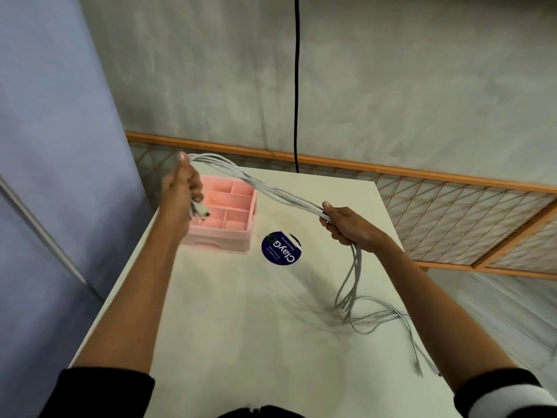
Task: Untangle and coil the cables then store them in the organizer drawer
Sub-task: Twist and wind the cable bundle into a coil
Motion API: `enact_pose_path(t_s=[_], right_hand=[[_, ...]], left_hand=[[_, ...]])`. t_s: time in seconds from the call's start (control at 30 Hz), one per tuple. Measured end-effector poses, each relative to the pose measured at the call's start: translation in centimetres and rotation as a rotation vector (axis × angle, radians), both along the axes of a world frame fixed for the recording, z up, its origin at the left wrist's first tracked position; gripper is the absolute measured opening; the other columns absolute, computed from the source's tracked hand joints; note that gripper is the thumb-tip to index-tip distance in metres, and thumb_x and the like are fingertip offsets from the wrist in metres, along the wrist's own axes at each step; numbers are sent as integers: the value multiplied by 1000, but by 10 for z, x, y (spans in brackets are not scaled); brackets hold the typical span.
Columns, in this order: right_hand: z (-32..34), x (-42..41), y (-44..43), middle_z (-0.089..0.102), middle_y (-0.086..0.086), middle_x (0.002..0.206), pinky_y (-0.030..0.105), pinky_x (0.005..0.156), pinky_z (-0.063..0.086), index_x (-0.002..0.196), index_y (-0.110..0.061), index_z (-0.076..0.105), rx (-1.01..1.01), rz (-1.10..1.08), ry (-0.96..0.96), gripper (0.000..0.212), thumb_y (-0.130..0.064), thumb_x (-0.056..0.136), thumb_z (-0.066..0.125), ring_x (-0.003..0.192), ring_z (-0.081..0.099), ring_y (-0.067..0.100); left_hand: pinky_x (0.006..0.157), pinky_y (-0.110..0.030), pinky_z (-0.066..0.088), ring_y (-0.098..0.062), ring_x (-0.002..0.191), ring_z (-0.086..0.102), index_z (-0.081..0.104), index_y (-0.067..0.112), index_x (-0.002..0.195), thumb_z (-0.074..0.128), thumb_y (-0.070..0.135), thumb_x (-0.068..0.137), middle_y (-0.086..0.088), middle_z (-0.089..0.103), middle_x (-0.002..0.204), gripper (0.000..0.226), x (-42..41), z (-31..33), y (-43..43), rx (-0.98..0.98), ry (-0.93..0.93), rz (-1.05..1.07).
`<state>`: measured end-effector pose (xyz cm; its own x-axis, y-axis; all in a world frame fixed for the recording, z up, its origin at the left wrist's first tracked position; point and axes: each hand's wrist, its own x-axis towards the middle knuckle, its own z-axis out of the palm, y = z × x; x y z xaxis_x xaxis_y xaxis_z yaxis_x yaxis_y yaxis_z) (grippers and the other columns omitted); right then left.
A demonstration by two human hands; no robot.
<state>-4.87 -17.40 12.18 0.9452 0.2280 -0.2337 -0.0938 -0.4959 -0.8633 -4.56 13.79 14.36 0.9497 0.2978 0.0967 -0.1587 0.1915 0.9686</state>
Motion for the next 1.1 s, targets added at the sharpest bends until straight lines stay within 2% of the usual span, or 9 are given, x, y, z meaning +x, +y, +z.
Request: enact_pose_path(t_s=[0.13,0.27,0.43,0.5,0.6,0.7,0.83,1.0,1.1], right_hand=[[9,-7,-8,33,1,63,19,41,25,99,-13,51,-17,215,-98,37,-47,97,36,51,26,11],[2,-7,-5,44,-11,59,19,54,36,115,-19,49,-428,313,-507,25,-37,99,42,50,43,9],[-8,-10,-4,48,-10,75,30,59,39,101,-16,48,-761,149,-708,34,-42,100,26,60,45,19],[-7,-13,-2,45,-7,64,29,58,37,83,-18,45,-606,195,-570,35,-43,99,26,55,43,14],[0,-19,1,29,-5,54,19,44,27,63,-19,33,-41,225,-114,45,-40,102,28,45,25,8],[1,-17,-4,24,-9,46,15,32,18,53,-23,32,479,163,274,49,-29,102,26,38,16,4],[-16,-11,-19,23,-8,48,17,33,20,58,-21,42,843,288,645,41,-32,98,38,37,17,7],[-20,-19,-28,25,-8,54,13,36,28,94,-12,51,727,389,558,24,-36,95,49,40,21,5],[-15,-19,-28,40,-6,62,17,53,39,90,-12,47,506,344,462,22,-31,98,39,52,36,6]], left_hand=[[37,-13,22,0,36,25,32,23,63,42,38,101,16,31,40,42,7,7,22,-58,37,38],[35,-12,21,1,33,25,35,23,62,43,37,101,16,31,38,42,9,9,31,-78,67,38],[35,-13,20,1,34,24,32,24,60,45,36,100,16,30,39,44,6,13,31,-55,56,36],[36,-13,20,1,35,24,34,25,57,46,37,99,16,29,40,46,7,15,31,-68,49,25],[37,-13,19,1,35,23,42,24,39,46,37,99,15,28,41,62,7,16,33,-114,50,-16],[37,-13,16,1,36,21,38,26,45,45,34,101,16,26,43,56,5,14,28,-166,24,-48],[37,-13,15,2,36,20,33,27,52,42,34,101,16,25,44,51,4,18,18,-201,-26,-124],[39,-13,15,1,37,20,35,27,51,41,35,101,15,25,44,52,3,25,20,-210,-33,-149],[41,-14,15,1,37,21,40,25,41,40,35,102,15,25,44,61,1,26,23,-157,-30,-195]])
